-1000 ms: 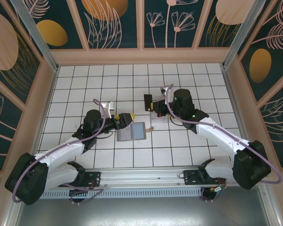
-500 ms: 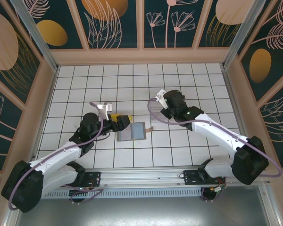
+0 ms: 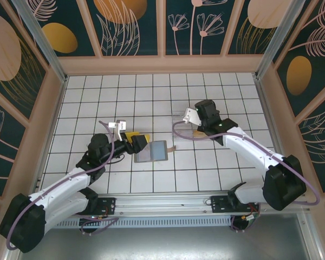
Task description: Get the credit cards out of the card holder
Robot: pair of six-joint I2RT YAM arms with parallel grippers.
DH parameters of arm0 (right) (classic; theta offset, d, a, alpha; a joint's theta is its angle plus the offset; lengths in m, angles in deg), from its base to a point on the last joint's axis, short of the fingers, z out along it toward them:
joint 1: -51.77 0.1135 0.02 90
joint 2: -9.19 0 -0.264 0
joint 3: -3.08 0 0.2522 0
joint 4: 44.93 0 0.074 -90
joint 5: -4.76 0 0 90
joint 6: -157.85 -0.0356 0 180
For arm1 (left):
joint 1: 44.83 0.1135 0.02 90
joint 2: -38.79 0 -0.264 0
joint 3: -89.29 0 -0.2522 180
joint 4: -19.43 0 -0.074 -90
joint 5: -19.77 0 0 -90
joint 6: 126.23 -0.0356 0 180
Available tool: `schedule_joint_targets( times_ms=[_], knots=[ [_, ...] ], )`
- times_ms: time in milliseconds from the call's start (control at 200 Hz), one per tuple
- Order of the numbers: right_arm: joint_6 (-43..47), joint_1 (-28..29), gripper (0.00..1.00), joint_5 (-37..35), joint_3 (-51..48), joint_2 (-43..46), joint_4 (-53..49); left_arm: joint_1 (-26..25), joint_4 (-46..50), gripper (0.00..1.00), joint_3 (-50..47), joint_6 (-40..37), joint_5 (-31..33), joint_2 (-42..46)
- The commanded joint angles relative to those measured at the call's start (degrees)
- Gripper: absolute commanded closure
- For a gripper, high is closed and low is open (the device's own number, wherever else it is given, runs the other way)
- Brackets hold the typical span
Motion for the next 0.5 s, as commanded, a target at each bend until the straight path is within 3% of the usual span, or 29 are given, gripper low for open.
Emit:
schedule_joint_targets(
  times_ms=[0,495],
  knots=[
    [6.28,-0.31,1.0,3.78,2.52,0.32,-2.5,0.09,-2.48,0.01,-0.88,0.56,-1.21,0.55],
    [8.8,-2.3,1.0,5.05,-1.39,-1.64,1.09,0.09,-2.51,0.01,-0.88,0.36,-0.93,-0.14]
  ],
)
